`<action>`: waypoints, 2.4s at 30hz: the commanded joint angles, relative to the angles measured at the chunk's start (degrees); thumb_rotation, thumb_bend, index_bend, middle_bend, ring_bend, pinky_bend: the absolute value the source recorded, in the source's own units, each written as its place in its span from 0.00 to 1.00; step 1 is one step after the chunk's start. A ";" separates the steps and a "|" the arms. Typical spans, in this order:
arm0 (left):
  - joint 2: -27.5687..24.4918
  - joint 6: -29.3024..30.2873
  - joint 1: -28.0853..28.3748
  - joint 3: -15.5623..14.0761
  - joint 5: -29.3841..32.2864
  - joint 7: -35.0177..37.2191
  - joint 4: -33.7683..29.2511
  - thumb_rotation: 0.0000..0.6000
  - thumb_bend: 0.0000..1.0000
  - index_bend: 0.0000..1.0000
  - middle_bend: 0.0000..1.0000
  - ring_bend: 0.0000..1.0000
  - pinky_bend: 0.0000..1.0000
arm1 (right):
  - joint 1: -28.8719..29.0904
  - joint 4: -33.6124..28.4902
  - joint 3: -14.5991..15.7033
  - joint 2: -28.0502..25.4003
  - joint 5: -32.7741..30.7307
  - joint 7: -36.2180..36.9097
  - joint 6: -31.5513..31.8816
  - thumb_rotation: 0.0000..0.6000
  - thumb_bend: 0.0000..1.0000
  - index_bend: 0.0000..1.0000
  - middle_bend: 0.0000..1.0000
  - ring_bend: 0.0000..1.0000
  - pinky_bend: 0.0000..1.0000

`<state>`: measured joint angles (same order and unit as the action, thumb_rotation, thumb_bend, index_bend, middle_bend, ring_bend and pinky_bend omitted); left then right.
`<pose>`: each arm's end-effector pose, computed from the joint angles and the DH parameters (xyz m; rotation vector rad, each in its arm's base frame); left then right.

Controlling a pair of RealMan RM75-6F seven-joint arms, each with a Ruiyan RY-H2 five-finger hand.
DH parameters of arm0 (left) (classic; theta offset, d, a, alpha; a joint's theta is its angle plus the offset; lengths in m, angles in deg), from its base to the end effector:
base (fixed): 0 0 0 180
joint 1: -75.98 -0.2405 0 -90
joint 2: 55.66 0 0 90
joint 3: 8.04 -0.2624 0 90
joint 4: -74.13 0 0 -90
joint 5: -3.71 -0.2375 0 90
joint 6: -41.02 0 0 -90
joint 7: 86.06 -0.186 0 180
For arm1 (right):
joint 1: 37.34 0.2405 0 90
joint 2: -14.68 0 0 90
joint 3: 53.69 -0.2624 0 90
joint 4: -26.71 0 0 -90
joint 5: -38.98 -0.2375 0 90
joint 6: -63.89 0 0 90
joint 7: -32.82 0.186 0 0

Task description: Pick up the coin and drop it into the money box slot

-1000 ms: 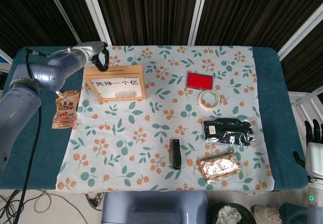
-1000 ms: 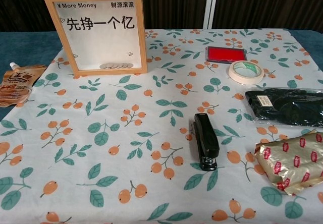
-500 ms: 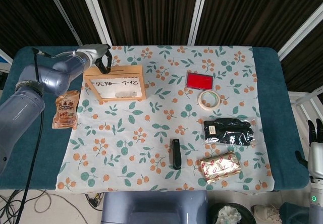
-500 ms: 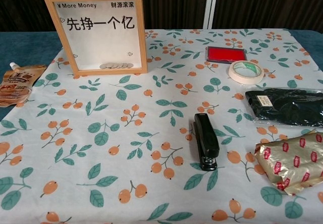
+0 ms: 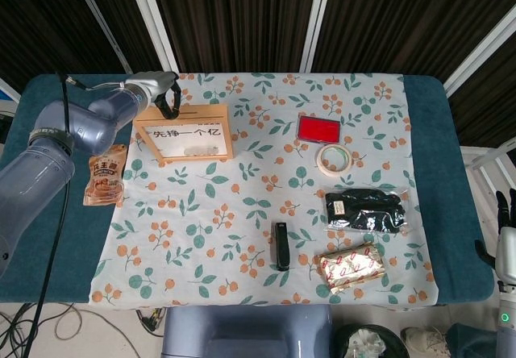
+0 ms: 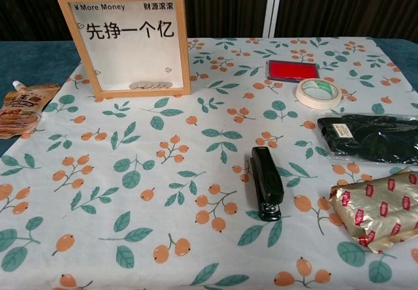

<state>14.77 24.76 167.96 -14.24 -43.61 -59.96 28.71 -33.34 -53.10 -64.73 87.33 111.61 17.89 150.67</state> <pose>-0.0518 0.6064 0.1209 -1.7607 -1.3052 -0.3530 -0.3866 -0.2464 0.1611 1.1420 -0.6833 0.6166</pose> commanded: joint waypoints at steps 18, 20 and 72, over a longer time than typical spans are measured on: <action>0.79 0.46 -0.48 0.87 -6.68 5.03 0.01 1.00 0.57 0.57 0.00 0.00 0.00 | -0.08 -0.24 -0.20 -0.25 -0.24 0.01 0.16 1.00 0.30 0.00 0.00 0.00 0.00; 1.05 0.39 -0.53 1.05 -7.27 5.36 0.12 1.00 0.57 0.57 0.00 0.00 0.00 | -0.08 -0.27 -0.23 -0.28 -0.28 -0.02 0.16 1.00 0.30 0.00 0.00 0.00 0.00; 0.99 2.29 1.93 -1.12 -16.72 12.37 -2.19 1.00 0.49 0.52 0.00 0.00 0.00 | -0.27 -1.00 -0.80 -0.92 -1.17 -0.37 0.57 1.00 0.30 0.00 0.00 0.00 0.00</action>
<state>15.68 26.96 169.83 -15.24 -60.21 -47.68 26.53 -33.61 -54.09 -65.53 86.40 110.43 17.52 151.24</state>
